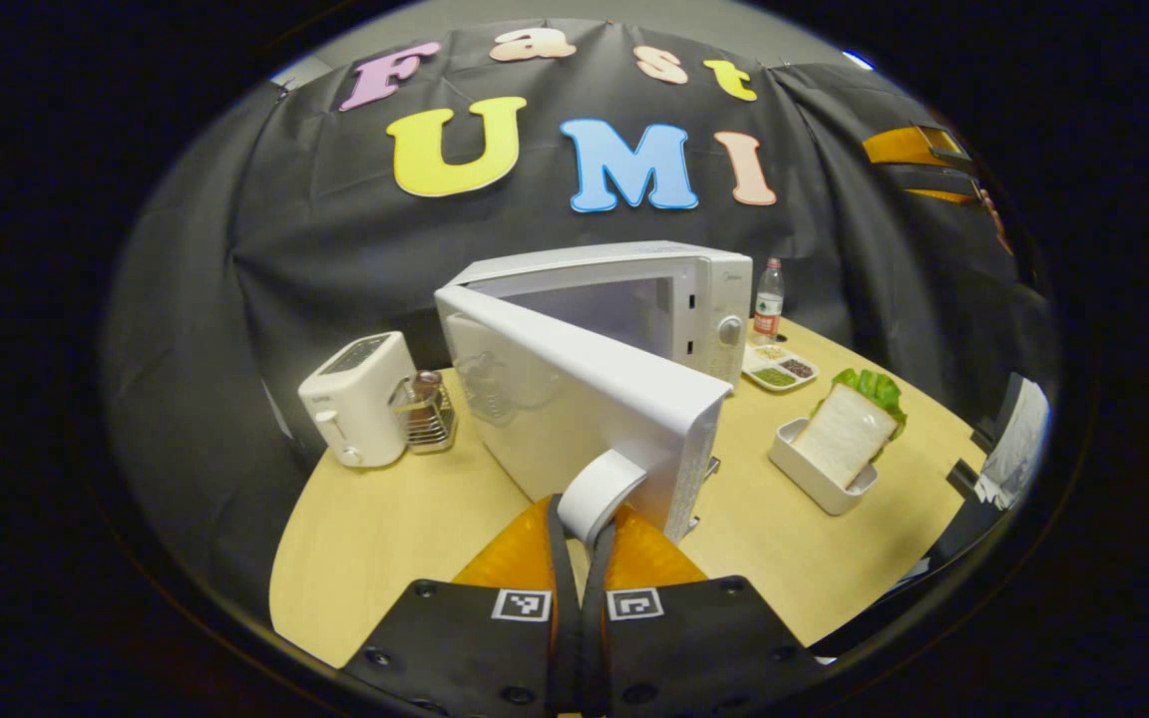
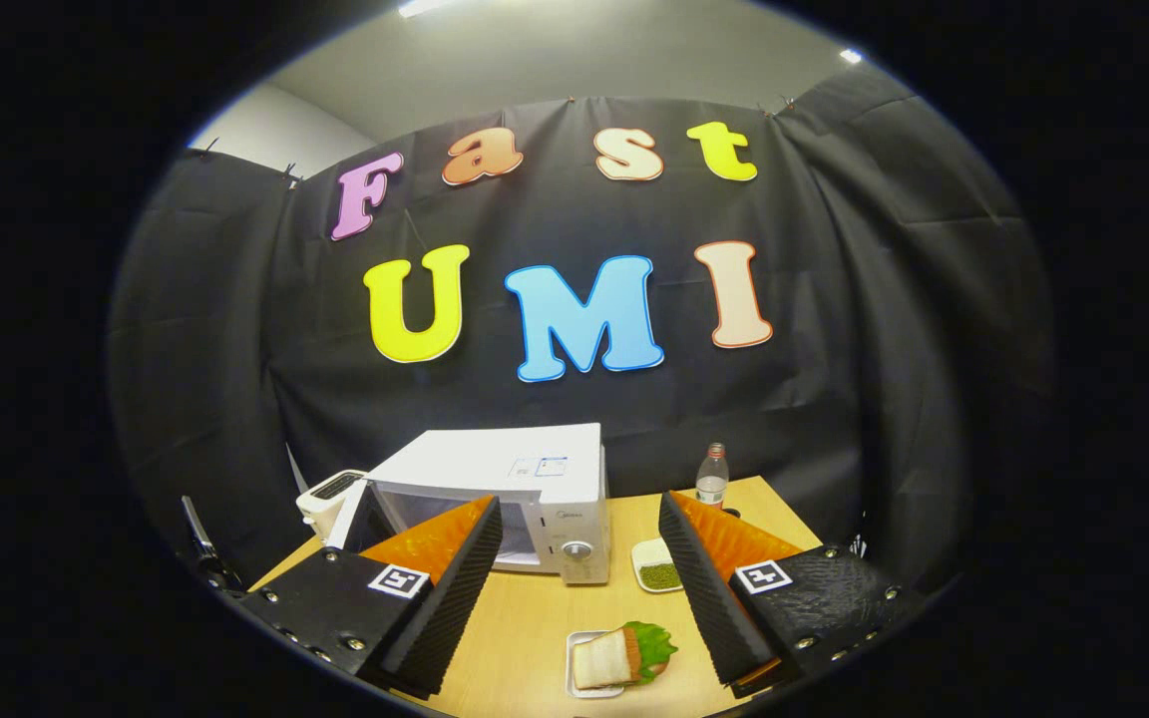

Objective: Open the microwave oven with the left hand, put the food in, and close the microwave oven.

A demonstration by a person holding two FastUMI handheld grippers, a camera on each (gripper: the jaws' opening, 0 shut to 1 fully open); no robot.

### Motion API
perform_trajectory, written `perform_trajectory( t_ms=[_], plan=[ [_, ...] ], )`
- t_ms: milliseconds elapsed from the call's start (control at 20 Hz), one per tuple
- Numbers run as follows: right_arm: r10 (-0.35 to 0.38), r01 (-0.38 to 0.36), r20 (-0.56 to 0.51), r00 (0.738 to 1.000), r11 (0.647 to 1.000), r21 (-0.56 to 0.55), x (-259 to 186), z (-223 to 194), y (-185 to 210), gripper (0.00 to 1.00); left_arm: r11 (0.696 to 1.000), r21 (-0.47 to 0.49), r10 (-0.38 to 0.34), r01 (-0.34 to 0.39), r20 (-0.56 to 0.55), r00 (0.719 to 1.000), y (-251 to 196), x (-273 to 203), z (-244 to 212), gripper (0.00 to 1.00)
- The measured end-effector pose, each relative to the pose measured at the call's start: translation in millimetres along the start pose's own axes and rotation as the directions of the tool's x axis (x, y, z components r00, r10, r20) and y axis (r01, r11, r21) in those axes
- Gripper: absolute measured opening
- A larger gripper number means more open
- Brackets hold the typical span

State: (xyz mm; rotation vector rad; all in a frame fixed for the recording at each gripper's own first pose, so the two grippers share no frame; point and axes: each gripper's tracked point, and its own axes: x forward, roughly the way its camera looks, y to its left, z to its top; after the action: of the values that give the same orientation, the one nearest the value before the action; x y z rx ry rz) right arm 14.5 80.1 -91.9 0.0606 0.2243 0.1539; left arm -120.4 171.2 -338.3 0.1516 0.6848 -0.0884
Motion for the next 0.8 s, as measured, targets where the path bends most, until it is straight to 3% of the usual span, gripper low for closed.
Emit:
perform_trajectory(
  t_ms=[350,600,800],
  plan=[
    [0.027,-0.028,-0.022,0.999,0.999,-0.039,-7,-8,31,0.96,0.999,-0.014,0.038,-0.039,-0.007,0.999,82,-23,-24,0.07],
    [0.049,-0.053,-0.048,0.998,0.996,-0.071,-9,-14,49,0.96,1.000,0.012,-0.021,0.021,-0.009,1.000,114,-26,-30,0.07],
    [0.068,-0.076,-0.078,0.995,0.991,-0.106,-7,-18,58,0.96,1.000,0.006,-0.026,0.026,-0.002,1.000,123,-26,-32,0.07]
  ],
)
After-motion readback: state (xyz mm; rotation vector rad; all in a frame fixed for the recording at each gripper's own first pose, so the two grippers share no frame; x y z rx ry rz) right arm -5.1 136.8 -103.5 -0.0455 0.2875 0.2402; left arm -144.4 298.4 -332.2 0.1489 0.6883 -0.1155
